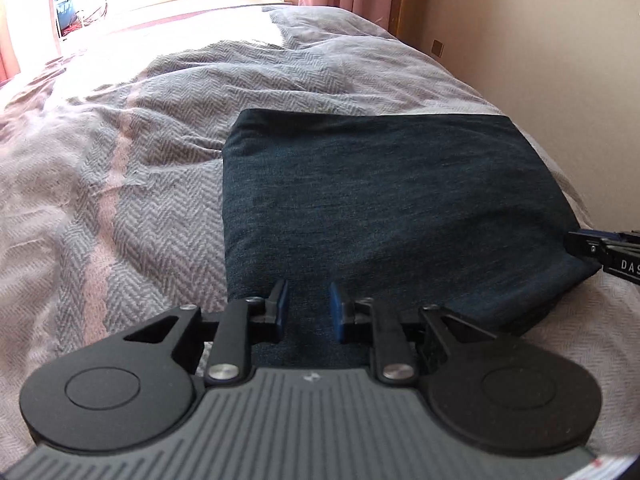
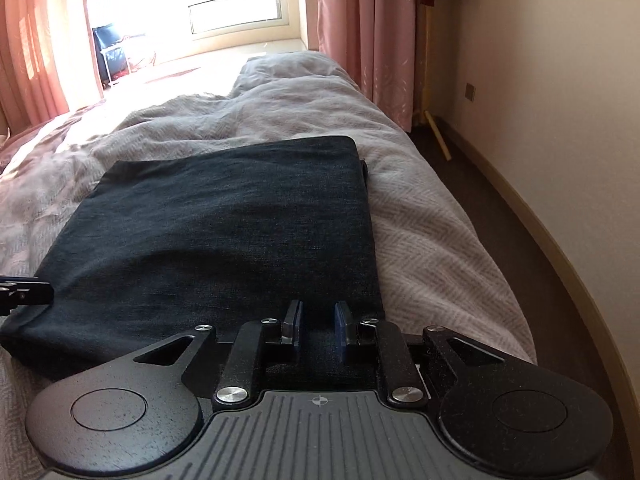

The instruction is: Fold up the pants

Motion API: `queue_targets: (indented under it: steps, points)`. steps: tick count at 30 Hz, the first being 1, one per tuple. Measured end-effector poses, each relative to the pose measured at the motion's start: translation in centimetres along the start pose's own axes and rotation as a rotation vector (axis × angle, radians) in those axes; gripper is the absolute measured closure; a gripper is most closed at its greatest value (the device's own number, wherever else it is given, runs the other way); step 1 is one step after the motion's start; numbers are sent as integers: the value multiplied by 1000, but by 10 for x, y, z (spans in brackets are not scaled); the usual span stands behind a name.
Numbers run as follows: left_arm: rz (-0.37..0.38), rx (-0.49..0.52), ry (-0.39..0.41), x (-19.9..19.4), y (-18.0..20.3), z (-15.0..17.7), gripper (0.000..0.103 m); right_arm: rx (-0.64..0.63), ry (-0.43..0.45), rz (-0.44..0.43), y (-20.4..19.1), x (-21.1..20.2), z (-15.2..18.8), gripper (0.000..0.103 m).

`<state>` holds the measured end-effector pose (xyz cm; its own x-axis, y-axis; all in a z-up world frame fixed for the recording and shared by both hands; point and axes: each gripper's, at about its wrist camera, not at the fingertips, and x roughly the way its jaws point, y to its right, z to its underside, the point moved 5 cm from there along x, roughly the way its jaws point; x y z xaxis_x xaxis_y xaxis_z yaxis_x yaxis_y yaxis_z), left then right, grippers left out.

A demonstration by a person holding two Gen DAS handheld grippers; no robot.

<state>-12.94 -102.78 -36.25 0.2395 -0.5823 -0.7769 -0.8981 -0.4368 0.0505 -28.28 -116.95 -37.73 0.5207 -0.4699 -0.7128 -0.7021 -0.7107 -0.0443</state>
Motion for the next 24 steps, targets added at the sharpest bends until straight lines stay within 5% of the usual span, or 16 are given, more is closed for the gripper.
queue_targets:
  steps: [7,16,24]
  points:
    - [-13,-16,-47,-94,16,-6,64,141,-46,-69,-29,-97,-3,54]
    - [-20,-19,-114,-225,25,9,49,188,-70,-110,-79,-229,-18,47]
    - [-10,11,-66,-311,22,17,32,181,-101,-96,-116,-304,-10,46]
